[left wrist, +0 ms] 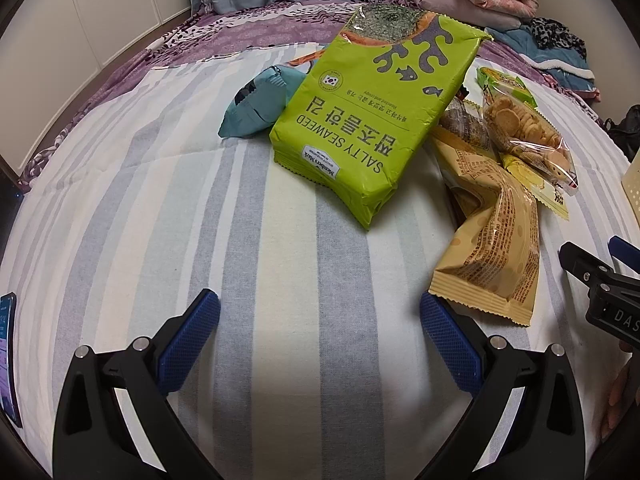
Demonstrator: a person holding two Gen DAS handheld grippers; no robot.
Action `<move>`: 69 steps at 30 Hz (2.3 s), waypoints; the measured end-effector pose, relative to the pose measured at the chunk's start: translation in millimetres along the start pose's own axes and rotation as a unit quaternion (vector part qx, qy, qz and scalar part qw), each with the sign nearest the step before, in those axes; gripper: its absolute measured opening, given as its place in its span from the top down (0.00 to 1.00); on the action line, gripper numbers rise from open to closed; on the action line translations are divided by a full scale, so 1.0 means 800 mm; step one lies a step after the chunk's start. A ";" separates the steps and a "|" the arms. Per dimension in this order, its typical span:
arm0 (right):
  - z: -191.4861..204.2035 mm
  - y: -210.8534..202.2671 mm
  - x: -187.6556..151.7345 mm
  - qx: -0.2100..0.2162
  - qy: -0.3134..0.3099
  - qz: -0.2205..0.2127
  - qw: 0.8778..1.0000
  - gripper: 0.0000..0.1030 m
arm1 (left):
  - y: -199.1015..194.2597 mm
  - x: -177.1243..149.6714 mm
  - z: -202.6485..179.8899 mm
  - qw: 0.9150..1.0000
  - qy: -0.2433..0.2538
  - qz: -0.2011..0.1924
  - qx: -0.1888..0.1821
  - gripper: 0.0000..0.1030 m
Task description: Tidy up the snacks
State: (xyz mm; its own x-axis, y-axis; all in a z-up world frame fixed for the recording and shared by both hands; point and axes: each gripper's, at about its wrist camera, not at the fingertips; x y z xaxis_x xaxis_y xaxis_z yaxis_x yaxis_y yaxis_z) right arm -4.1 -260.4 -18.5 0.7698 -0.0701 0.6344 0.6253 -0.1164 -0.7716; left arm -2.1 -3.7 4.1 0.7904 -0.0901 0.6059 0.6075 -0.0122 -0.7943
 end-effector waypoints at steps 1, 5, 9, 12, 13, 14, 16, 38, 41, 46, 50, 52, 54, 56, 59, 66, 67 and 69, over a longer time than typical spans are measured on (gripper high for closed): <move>0.000 0.000 0.000 0.000 0.000 0.000 1.000 0.05 | 0.003 0.001 -0.001 1.000 0.000 0.000 0.000 0.02; 0.000 0.001 0.001 0.000 0.000 0.000 1.000 0.05 | 0.002 0.001 -0.001 1.000 0.000 0.000 0.000 0.02; 0.000 0.001 0.001 0.000 0.000 0.000 1.000 0.05 | 0.003 0.001 -0.001 1.000 0.000 0.000 0.000 0.02; 0.000 0.001 0.001 0.000 0.000 0.000 1.000 0.05 | 0.002 0.001 -0.002 1.000 0.000 0.000 0.000 0.02; 0.000 0.001 0.001 0.000 0.000 0.000 1.000 0.05 | 0.002 0.001 -0.001 1.000 0.000 0.000 0.000 0.02; -0.001 0.002 0.001 0.000 0.000 0.000 1.000 0.05 | 0.003 0.001 -0.001 1.000 0.000 0.000 0.000 0.02; 0.000 0.001 0.001 0.000 0.000 0.000 1.000 0.05 | 0.003 0.001 -0.001 1.000 0.000 0.000 0.000 0.02; -0.003 -0.006 0.001 0.023 -0.008 -0.004 1.000 0.05 | -0.010 0.011 0.015 1.000 -0.013 -0.008 -0.008 0.02; -0.010 -0.012 -0.001 0.039 -0.001 -0.006 0.999 0.05 | -0.013 0.021 0.019 1.000 -0.014 -0.016 -0.012 0.02; -0.014 -0.022 0.004 0.051 0.001 -0.023 0.998 0.05 | -0.013 0.044 0.024 0.999 -0.009 -0.031 -0.019 0.02; -0.015 -0.030 0.013 0.055 -0.004 -0.039 0.998 0.05 | -0.015 0.068 0.024 0.998 -0.005 -0.046 -0.035 0.02; -0.018 -0.031 0.015 0.061 0.001 -0.041 0.997 0.05 | -0.014 0.082 0.022 0.997 0.002 -0.053 -0.048 0.02; -0.021 -0.032 0.017 0.066 0.006 -0.042 0.997 0.05 | -0.012 0.092 0.019 0.997 0.010 -0.059 -0.056 0.02; -0.023 -0.032 0.019 0.069 0.010 -0.043 0.997 0.05 | -0.008 0.101 0.019 0.996 0.018 -0.062 -0.063 0.02; -0.027 -0.032 0.021 0.073 0.015 -0.045 0.996 0.05 | -0.002 0.112 0.020 0.994 0.029 -0.070 -0.076 0.02; -0.037 -0.035 0.030 0.080 0.028 -0.052 0.995 0.05 | 0.009 0.133 0.009 0.988 0.068 -0.085 -0.105 0.02; -0.038 -0.035 0.031 0.081 0.030 -0.053 0.995 0.05 | 0.013 0.135 0.006 0.988 0.075 -0.084 -0.109 0.02; -0.039 -0.034 0.032 0.083 0.032 -0.054 0.995 0.05 | 0.017 0.135 0.002 0.986 0.081 -0.083 -0.116 0.02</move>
State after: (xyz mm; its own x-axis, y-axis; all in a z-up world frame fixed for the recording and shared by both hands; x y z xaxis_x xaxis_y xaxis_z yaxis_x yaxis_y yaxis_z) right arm -5.3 -289.7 20.2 0.6911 -0.1287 0.7112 0.7202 0.0390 -0.6927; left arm 91.2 -12.0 58.9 0.6473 -0.2251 0.7282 0.6783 -0.2657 -0.6851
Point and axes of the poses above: each gripper's, at about its wrist camera, not at the fingertips, and y roughly the way its jaws point, z to its left, x to its top, and after that the axes turned 8 degrees about -z, right-handed
